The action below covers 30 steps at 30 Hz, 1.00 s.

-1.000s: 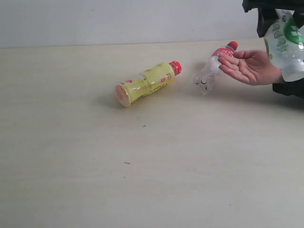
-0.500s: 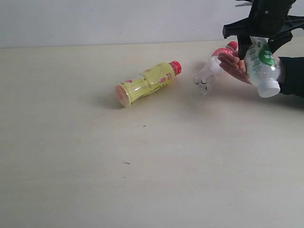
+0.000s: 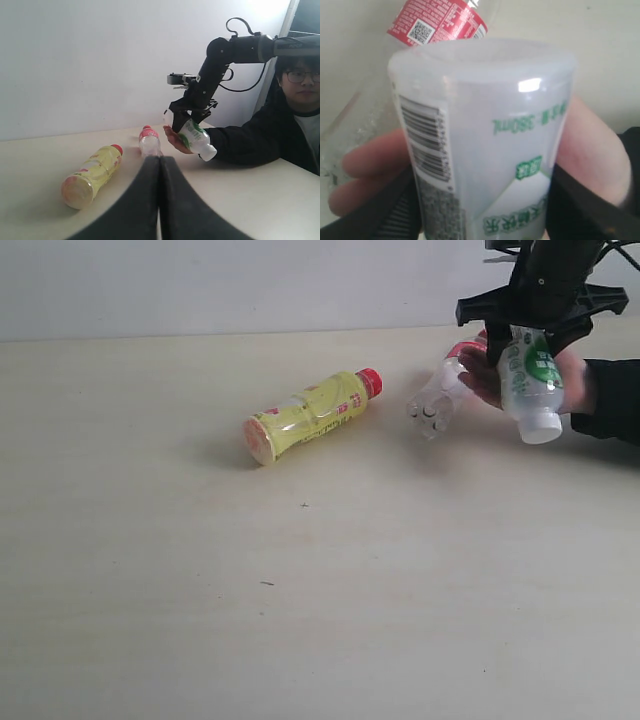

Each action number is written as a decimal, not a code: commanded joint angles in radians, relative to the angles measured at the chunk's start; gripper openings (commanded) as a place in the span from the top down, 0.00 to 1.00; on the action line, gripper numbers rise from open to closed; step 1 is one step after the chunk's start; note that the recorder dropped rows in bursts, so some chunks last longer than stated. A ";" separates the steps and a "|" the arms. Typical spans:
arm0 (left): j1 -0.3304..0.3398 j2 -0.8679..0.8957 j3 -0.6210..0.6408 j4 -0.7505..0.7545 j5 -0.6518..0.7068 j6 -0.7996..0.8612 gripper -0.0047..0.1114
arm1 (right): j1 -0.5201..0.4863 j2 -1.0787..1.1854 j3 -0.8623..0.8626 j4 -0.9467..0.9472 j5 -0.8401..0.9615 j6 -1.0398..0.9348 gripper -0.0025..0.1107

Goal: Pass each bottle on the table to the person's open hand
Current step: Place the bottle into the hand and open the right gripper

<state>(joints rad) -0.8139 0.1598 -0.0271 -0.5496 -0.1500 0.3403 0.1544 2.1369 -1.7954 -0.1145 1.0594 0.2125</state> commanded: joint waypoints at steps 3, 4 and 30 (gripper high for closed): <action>0.001 -0.005 0.004 -0.003 0.000 -0.003 0.96 | 0.000 0.030 -0.009 -0.002 -0.062 0.008 0.94; 0.001 -0.005 0.004 -0.003 0.000 -0.003 0.96 | 0.000 0.032 -0.009 -0.002 -0.068 0.008 0.90; 0.001 -0.005 0.004 -0.003 0.000 -0.003 0.96 | 0.000 0.030 -0.009 0.001 -0.180 0.046 0.33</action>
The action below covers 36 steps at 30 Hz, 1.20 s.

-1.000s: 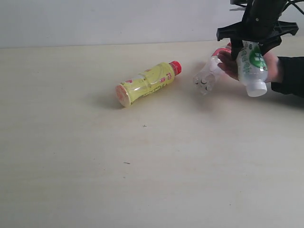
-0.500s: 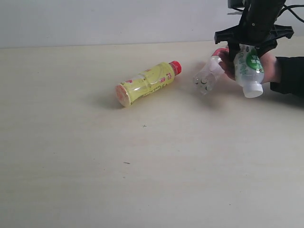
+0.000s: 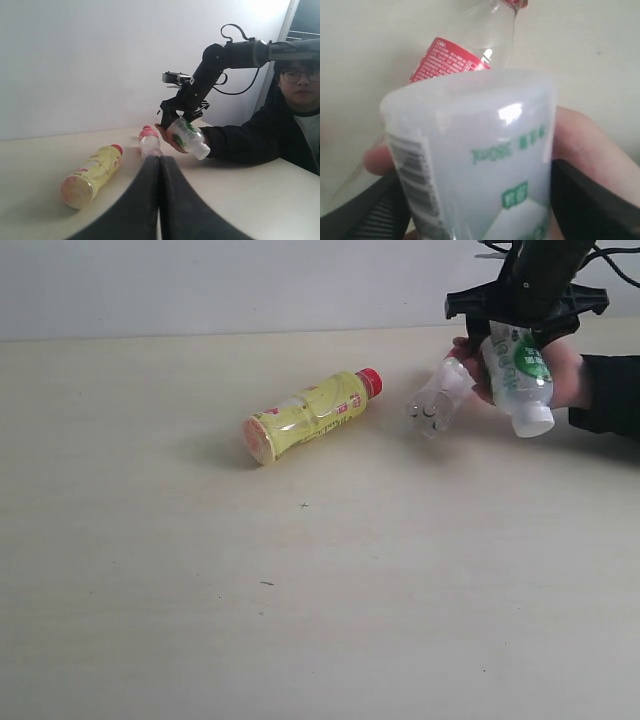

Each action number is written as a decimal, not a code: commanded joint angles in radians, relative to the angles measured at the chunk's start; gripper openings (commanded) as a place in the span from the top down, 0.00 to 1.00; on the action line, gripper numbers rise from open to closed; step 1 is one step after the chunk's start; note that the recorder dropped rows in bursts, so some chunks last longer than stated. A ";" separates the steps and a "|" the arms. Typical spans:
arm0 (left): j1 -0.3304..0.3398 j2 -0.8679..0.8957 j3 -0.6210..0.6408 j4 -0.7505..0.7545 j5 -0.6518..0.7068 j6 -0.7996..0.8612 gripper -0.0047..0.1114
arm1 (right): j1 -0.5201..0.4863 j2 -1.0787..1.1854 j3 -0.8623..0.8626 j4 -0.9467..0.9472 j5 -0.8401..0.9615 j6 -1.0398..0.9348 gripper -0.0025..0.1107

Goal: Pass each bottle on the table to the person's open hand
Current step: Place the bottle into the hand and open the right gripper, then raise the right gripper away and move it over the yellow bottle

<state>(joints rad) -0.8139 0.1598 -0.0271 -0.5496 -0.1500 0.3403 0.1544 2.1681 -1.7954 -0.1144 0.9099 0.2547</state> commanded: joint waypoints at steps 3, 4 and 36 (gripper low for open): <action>0.001 -0.005 0.004 -0.003 0.000 -0.003 0.96 | 0.000 -0.001 -0.009 0.001 -0.031 0.004 0.29; 0.001 -0.005 0.004 -0.003 0.000 -0.003 0.96 | 0.000 -0.001 -0.009 0.001 -0.035 0.004 0.28; 0.001 -0.005 0.004 -0.003 0.000 -0.003 0.96 | 0.002 -0.347 -0.017 0.181 0.238 -0.271 0.14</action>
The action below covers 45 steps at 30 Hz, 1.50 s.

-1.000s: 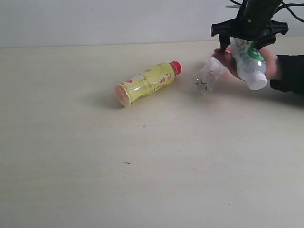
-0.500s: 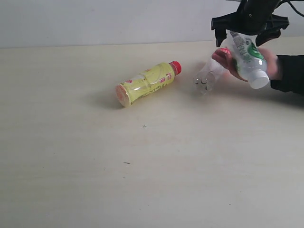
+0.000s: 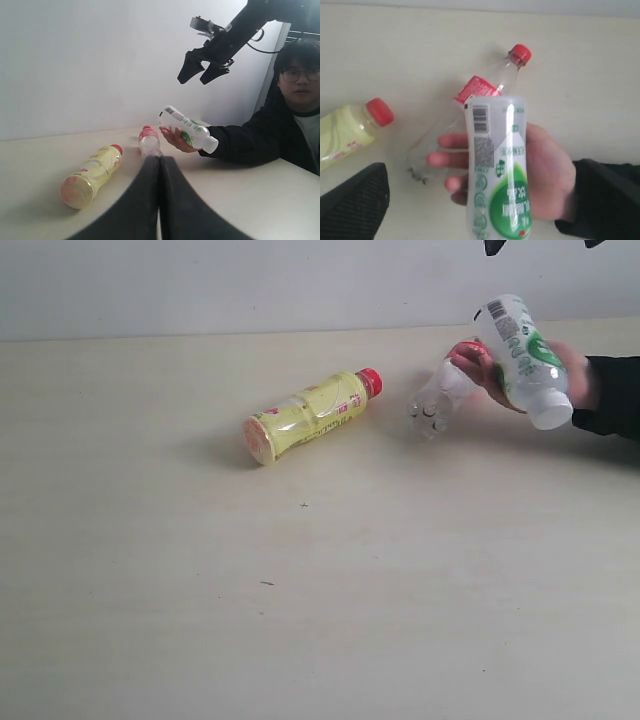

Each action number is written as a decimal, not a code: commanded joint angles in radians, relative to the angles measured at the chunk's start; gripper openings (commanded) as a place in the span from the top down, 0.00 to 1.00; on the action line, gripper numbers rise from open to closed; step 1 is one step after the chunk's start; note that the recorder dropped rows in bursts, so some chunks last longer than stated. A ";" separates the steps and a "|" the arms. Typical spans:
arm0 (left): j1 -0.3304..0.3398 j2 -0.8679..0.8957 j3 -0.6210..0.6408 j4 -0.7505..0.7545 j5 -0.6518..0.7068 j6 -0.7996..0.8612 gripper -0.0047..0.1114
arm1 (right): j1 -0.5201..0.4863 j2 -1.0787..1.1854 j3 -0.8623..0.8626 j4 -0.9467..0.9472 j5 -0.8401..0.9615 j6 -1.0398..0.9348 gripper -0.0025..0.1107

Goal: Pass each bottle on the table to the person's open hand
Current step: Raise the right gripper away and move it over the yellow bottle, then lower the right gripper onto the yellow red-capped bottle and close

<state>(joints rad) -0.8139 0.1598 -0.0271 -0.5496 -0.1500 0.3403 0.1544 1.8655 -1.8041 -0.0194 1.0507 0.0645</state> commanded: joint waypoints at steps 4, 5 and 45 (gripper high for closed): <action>0.001 -0.005 0.004 -0.003 0.000 -0.003 0.96 | 0.002 -0.059 -0.009 0.202 0.170 -0.145 0.14; 0.001 -0.005 0.004 -0.003 0.000 -0.003 0.96 | 0.007 -0.061 -0.009 0.221 0.170 -0.154 0.14; 0.001 -0.005 0.004 -0.003 0.000 -0.003 0.96 | 0.264 0.109 -0.007 0.259 -0.165 -1.263 0.14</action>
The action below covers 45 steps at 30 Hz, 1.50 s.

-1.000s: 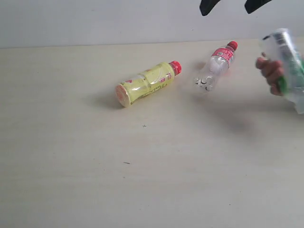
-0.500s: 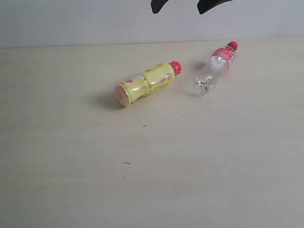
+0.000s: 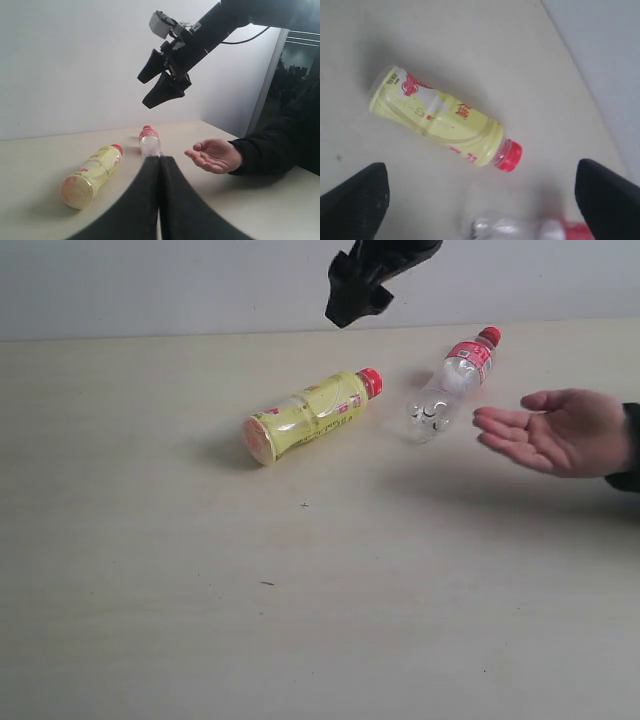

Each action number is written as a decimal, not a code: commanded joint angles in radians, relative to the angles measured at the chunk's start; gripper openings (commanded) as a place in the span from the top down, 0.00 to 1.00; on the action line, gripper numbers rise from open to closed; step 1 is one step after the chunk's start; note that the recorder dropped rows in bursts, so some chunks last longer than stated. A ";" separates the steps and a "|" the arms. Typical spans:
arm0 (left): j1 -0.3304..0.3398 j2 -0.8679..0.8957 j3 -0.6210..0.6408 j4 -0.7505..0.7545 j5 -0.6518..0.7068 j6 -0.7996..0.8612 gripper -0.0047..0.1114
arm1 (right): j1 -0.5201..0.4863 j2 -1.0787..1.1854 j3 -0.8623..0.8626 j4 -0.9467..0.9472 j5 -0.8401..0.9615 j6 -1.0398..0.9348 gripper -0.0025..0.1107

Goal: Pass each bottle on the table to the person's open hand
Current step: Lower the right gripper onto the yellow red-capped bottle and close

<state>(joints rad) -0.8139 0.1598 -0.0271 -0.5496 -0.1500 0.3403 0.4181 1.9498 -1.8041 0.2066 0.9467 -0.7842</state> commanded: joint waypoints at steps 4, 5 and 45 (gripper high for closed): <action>0.001 -0.005 0.004 -0.003 0.000 -0.003 0.96 | 0.000 0.083 -0.007 0.132 -0.093 -0.757 0.15; 0.001 -0.005 0.004 -0.003 0.000 -0.003 0.96 | 0.000 0.110 -0.007 0.150 -0.110 -0.843 0.17; 0.001 -0.005 0.004 -0.003 0.000 -0.003 0.96 | 0.046 0.437 -0.009 0.123 -0.418 -0.997 0.23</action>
<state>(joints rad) -0.8139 0.1598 -0.0271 -0.5496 -0.1500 0.3403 0.4637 2.3731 -1.8041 0.3301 0.5558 -1.7829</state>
